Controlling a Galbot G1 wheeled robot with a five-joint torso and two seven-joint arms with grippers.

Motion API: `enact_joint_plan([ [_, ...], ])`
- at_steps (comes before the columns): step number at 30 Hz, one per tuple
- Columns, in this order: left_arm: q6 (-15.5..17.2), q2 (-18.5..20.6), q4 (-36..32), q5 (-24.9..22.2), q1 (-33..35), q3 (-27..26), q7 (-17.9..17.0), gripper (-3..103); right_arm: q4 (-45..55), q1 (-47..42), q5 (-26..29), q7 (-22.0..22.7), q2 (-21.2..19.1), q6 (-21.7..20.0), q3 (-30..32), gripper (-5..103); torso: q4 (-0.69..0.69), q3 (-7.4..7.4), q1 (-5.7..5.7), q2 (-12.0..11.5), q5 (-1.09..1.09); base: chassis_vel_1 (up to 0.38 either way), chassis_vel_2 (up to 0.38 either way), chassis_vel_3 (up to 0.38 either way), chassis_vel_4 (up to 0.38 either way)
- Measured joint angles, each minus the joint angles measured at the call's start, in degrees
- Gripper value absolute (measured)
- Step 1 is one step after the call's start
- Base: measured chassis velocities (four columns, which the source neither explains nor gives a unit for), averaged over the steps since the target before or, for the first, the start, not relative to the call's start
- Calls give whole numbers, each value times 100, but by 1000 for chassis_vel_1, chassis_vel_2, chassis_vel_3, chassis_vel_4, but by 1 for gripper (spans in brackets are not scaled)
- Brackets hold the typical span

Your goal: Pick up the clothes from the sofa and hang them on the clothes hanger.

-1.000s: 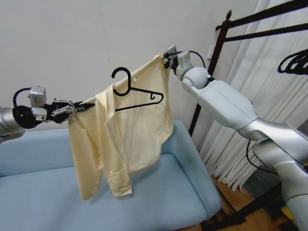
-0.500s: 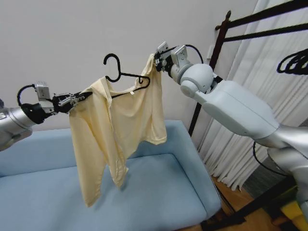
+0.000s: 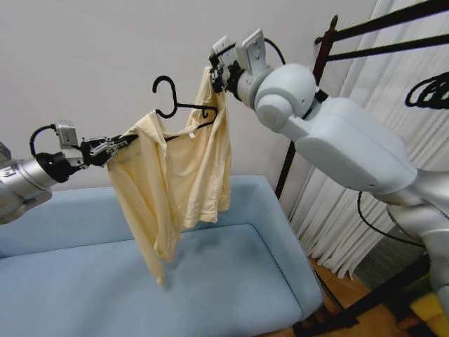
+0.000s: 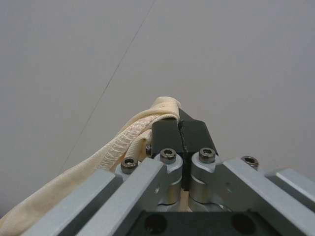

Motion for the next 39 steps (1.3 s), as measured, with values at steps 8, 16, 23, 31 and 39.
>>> enact_joint_plan([
  [8,10,-69,-4,25,-25,21,-162,2,450,14,722,489,19,-146,44,0,0,0,0,0,-1,0,0,0,0],
  [16,-27,-136,-54,-8,-56,21,-743,2,620,-404,624,547,-89,-142,-27,0,0,1,1,0,1,0,0,0,0],
  [23,-136,-235,-236,189,-55,89,-1122,2,619,-389,1878,1446,268,-51,176,0,1,1,1,0,1,0,0,0,0],
  [31,-146,-317,-342,302,-15,130,-1148,2,495,-136,3408,2534,762,161,733,0,0,0,0,0,-1,0,0,0,0],
  [39,-147,-373,-295,275,-91,194,-1332,2,797,-226,4254,2957,797,327,790,0,-1,0,0,0,0,0,0,0,0],
])
